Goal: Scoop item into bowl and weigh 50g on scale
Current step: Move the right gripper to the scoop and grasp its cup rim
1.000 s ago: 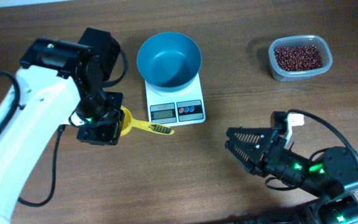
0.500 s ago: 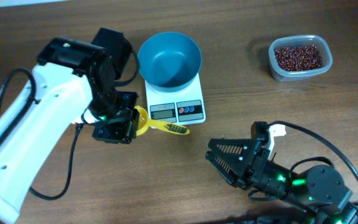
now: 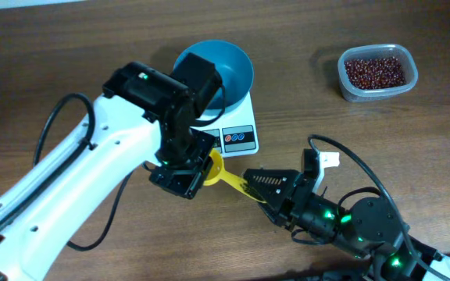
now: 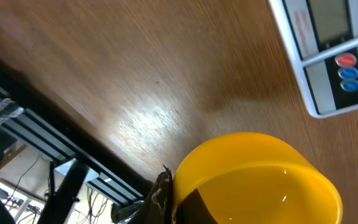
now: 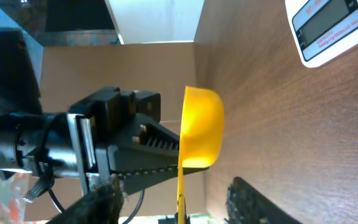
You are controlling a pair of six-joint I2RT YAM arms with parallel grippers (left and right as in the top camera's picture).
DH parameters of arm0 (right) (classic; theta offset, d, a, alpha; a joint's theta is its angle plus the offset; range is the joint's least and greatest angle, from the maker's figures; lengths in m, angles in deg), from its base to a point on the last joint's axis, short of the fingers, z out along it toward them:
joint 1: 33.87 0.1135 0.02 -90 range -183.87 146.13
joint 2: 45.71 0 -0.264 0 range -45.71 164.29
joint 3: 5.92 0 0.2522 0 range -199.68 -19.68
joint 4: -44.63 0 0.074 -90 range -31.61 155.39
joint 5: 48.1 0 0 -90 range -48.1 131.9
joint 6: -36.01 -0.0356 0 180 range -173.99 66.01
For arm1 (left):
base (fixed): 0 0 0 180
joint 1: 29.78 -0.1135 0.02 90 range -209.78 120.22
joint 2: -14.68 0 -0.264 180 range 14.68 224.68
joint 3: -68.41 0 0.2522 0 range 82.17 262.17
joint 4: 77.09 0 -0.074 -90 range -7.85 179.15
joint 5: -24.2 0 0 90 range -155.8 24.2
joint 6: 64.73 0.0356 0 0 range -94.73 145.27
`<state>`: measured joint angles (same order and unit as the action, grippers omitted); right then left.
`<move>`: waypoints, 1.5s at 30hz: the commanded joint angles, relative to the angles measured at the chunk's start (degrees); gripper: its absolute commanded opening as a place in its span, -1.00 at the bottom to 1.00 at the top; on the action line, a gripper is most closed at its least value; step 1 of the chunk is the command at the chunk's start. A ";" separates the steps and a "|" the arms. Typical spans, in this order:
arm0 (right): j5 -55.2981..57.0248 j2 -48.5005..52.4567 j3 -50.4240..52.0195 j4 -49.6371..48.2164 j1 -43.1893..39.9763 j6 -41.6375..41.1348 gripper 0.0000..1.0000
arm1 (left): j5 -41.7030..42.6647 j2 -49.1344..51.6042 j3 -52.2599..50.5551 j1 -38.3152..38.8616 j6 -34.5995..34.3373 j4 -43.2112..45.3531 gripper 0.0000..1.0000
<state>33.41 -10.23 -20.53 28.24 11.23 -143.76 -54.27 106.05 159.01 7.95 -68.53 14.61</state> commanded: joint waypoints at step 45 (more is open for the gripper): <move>-3.69 0.72 -0.33 -1.14 0.37 -1.38 -0.80 | -1.88 0.57 1.03 4.55 0.68 0.61 -1.00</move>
<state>30.15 -9.38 -20.53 27.74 11.23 -145.45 -55.50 106.10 159.01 12.22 -68.53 16.10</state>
